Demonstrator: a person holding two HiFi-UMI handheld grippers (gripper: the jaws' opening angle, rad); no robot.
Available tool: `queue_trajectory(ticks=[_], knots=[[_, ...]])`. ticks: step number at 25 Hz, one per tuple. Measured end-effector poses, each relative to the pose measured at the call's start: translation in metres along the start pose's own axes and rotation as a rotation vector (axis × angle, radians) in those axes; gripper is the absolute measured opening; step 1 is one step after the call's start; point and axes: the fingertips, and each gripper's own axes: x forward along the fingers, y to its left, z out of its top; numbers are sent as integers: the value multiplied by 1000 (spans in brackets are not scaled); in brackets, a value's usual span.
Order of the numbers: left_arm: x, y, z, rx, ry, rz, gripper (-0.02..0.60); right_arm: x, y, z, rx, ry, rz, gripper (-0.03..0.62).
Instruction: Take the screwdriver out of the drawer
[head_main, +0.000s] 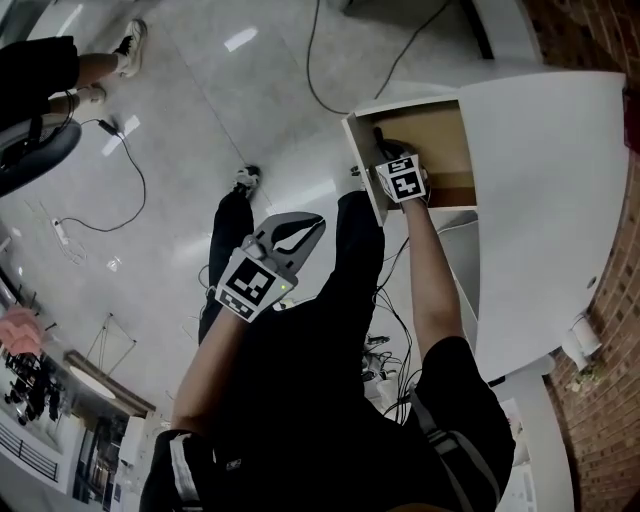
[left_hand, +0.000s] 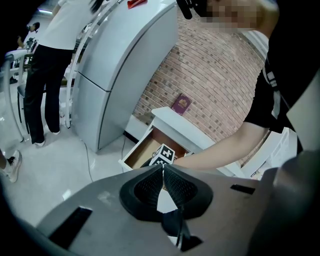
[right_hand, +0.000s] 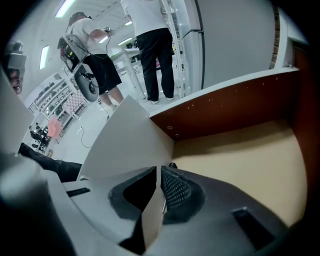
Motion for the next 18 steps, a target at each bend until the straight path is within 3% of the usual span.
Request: queue_trajectory(ticks=[9, 13, 18], knots=[[0, 6, -12, -22, 5, 17, 18, 30, -17, -10, -15, 62, -10, 117], [1, 10, -16, -26, 11, 17, 18, 40, -23, -13, 26, 98, 23, 115], [1, 15, -17, -42, 3, 24, 18, 44, -24, -13, -11, 135, 55, 109]])
